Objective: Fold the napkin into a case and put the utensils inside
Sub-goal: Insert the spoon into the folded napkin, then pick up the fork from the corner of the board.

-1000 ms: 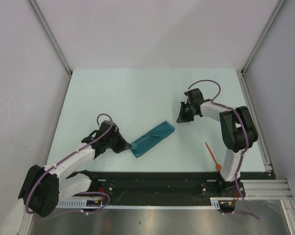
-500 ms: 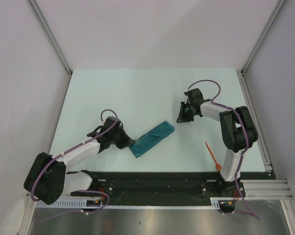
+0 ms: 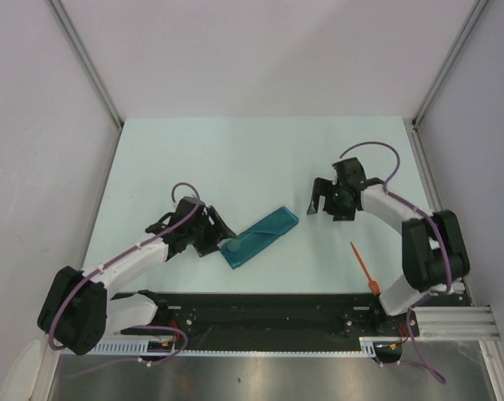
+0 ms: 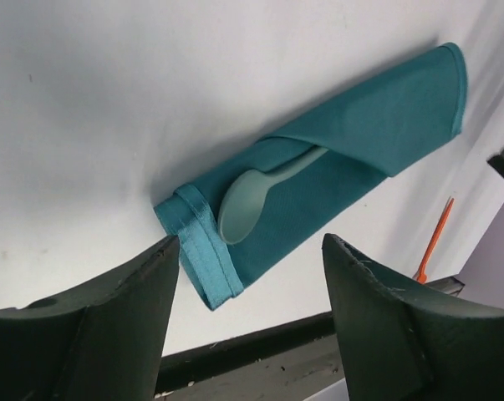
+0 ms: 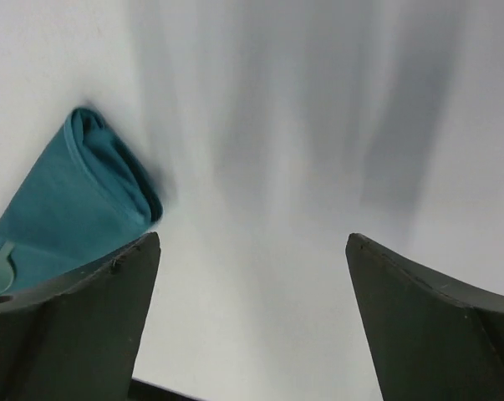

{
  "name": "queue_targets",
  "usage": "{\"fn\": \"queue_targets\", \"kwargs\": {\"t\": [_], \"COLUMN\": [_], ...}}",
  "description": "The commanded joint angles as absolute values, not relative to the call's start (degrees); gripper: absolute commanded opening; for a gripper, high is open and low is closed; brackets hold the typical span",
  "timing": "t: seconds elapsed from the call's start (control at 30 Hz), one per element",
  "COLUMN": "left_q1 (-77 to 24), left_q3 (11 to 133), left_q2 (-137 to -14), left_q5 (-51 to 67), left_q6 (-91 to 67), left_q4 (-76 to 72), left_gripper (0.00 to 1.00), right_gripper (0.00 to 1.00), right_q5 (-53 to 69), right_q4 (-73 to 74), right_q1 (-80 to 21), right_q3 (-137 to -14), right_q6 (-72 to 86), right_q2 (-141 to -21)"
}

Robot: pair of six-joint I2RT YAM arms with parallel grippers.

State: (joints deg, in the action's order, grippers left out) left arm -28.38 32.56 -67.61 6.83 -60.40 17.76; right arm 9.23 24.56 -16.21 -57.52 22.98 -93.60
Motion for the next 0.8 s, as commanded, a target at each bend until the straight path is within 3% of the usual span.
{"fn": "queue_targets", "kwargs": {"t": [0.0, 0.1, 0.3, 0.37, 0.43, 0.53, 0.77], "left_q1": [-28.74, -28.74, -29.88, -30.06, -30.23, -30.41, -30.59], "left_q3": [36.47, 38.57, 45.6, 47.89, 48.51, 49.66, 52.99], "left_q2": [-61.53, -59.86, -60.21, -60.21, -59.68, -59.33, -58.97], "left_q5": [4.74, 7.29, 12.3, 13.44, 15.02, 18.01, 21.71], "left_q6": [-54.24, -48.8, -35.71, -34.2, -32.96, -32.34, -30.77], "left_q4": [22.67, 23.55, 26.54, 27.25, 26.2, 24.97, 25.39], "left_gripper": [0.75, 0.76, 0.74, 0.75, 0.74, 0.75, 0.75], "right_gripper": [1.0, 1.0, 0.99, 0.9, 0.69, 0.68, 0.64], "right_q5": [3.44, -2.78, -4.38, -6.76, -7.9, -6.43, -8.88], "right_q4": [33.82, 36.29, 47.35, 54.03, 61.47, 63.71, 64.6], "right_q1": [-14.07, -14.15, -11.34, -8.36, -5.29, -0.8, -0.44], "right_q3": [-51.78, -46.5, -46.49, -46.23, -45.62, -41.76, -32.88], "right_q6": [28.19, 39.34, 54.21, 61.91, 68.43, 79.86, 98.95], "right_q2": [-77.72, -66.15, -55.3, -53.45, -50.72, -47.39, -46.23]}}
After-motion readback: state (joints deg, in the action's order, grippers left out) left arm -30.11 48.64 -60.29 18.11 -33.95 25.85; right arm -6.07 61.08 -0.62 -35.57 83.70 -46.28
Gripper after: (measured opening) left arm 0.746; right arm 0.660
